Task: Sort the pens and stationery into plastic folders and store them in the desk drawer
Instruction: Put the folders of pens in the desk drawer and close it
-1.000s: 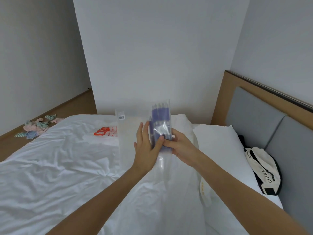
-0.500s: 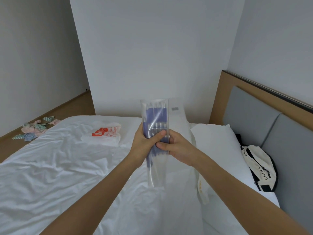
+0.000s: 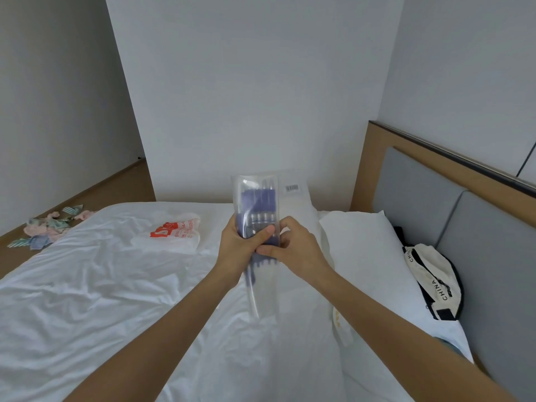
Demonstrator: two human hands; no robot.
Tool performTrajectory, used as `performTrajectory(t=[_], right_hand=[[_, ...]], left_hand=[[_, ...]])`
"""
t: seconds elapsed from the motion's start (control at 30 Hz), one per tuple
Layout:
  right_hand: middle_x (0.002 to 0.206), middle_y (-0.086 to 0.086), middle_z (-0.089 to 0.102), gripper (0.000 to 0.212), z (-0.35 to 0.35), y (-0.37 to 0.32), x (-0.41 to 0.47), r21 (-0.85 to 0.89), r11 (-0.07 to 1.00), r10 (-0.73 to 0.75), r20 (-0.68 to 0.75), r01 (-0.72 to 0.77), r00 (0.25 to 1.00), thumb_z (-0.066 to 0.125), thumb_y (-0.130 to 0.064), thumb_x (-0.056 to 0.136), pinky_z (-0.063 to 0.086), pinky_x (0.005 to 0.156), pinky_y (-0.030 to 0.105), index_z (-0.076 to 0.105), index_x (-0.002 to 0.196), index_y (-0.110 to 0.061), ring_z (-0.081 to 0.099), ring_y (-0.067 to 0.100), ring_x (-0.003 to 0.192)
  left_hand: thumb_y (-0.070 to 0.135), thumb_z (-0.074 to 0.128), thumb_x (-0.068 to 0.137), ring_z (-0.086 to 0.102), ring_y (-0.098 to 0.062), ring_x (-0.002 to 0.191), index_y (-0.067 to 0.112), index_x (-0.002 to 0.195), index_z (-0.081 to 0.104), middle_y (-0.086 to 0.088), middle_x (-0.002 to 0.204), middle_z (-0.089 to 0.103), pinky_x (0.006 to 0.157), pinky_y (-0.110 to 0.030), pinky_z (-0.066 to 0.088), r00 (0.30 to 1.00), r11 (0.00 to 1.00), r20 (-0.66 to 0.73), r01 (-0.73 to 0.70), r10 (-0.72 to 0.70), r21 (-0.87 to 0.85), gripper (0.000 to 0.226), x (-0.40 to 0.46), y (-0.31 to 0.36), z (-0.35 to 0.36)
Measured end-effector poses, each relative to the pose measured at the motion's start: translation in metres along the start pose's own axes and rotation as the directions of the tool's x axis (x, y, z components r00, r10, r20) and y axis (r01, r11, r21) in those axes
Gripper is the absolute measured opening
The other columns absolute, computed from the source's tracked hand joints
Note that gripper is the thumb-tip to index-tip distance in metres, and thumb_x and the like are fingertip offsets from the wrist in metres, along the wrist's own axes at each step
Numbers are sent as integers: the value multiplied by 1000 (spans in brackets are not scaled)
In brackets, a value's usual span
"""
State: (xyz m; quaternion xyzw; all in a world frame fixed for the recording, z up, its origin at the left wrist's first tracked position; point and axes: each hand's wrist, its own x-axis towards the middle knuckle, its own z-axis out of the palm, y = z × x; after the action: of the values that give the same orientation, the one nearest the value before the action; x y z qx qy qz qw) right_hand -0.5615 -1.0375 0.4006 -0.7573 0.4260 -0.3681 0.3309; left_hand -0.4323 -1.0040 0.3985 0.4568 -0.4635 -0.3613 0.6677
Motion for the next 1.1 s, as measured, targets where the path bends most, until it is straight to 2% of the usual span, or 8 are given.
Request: performTrajectory(t=[0.13,0.27,0.43,0.6,0.7,0.77,0.87,1.1], right_hand=[[79,-2,55,55,-3,-4,-1,-38,999,27,-115,-31,993,83,-40,66,41,58,13,44,100,-20,52,9,69],[110,-3,44,85,-2,-5,-1,-220,975,-46,-240,-9,970,82,-54,58,41,90,30,38,126,-25,45,15,104],[139,2,30,112,-7,-5,5,-142,986,56,-249,-93,967,84,-52,57,31,108,38,19,145,-27,30,18,128],[136,1,35,106,-10,5,8,150,967,223,-103,-207,969,83,-32,68,40,103,37,15,148,-19,41,19,123],[116,8,59,80,-24,18,7,317,882,353,43,-348,935,78,-24,76,48,88,29,33,142,-13,60,20,102],[95,11,69,54,-32,24,0,389,854,303,166,-345,938,74,-17,80,54,75,26,52,127,-5,67,19,80],[83,13,71,31,-36,25,-8,384,891,171,215,-244,962,70,-11,83,56,67,24,63,112,-3,67,19,70],[77,12,70,24,-22,12,-16,379,917,37,224,-122,974,66,0,85,55,63,26,66,107,-10,66,18,65]], left_hand=[[14,71,79,69,-30,87,9,112,61,-13,99,71,75,-39,57,999,997,8,44,-43,-69,35,2,2,-5],[12,67,84,70,-25,86,12,109,63,-8,97,73,70,-32,57,999,995,31,45,-43,-86,26,1,6,-9],[12,68,84,71,-15,81,20,103,61,0,94,72,65,-23,56,1000,998,-3,26,-26,-50,21,1,3,-13],[16,68,83,70,-6,74,22,102,59,4,91,69,61,-17,54,1000,999,-14,29,-28,43,21,0,-3,-21],[18,68,83,70,-10,76,18,107,60,3,92,70,63,-21,56,998,998,-38,49,-48,31,25,2,-4,-31],[19,68,82,71,-13,79,19,106,60,1,94,71,64,-23,57,998,998,-48,53,-51,24,25,5,-4,-38],[22,68,83,71,-16,81,19,106,60,-2,98,71,66,-25,57,996,998,-70,60,-58,30,25,7,-8,-45],[23,67,86,69,-16,84,11,112,61,-2,98,70,68,-25,57,984,986,-177,26,3,164,30,12,-30,-50]])
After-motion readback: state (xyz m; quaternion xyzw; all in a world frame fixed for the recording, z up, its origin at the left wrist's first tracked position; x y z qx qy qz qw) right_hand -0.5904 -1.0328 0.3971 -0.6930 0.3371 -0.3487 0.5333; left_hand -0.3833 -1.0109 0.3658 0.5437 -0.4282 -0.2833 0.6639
